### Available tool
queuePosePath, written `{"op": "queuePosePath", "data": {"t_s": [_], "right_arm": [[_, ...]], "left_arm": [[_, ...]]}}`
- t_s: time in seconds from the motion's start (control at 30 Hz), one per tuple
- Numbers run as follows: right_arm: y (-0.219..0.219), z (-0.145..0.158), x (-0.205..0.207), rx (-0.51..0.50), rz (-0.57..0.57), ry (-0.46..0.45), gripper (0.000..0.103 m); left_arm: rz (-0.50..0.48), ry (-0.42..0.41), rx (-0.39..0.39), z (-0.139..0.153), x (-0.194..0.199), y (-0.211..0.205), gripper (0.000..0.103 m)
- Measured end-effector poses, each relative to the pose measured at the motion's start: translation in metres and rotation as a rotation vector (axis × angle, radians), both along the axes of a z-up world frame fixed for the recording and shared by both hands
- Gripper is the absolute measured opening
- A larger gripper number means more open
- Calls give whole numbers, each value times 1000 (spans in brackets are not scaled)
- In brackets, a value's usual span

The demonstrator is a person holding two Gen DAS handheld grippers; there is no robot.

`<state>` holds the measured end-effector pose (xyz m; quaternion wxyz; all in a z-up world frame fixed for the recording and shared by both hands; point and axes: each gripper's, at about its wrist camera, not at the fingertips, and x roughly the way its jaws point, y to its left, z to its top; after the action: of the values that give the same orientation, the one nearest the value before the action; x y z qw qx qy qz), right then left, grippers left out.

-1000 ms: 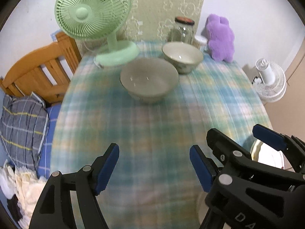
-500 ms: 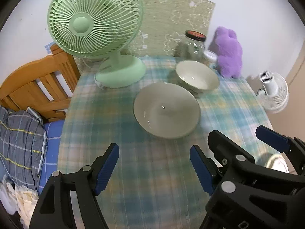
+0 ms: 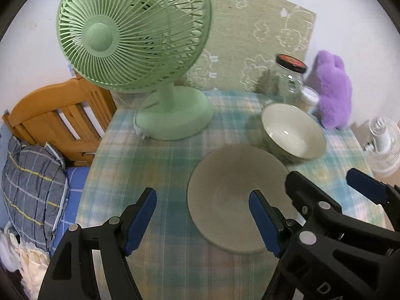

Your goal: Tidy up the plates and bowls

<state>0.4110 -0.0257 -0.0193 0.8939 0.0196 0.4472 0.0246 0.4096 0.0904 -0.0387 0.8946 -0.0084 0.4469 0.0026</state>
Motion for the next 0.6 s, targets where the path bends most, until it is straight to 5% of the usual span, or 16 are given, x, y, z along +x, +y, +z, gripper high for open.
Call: {"op": "queuePosePath", "data": {"t_s": [0.23, 0.4, 0.6], "right_arm": [[-2, -21, 24, -6, 9, 16, 83], [-2, -37, 37, 6, 12, 61, 70], [1, -48, 47, 0, 26, 95, 48]], "left_arm": [[5, 30, 8, -21, 19, -5, 65], [9, 84, -2, -35, 28, -8, 46], [23, 93, 27, -40, 33, -6, 36]]}}
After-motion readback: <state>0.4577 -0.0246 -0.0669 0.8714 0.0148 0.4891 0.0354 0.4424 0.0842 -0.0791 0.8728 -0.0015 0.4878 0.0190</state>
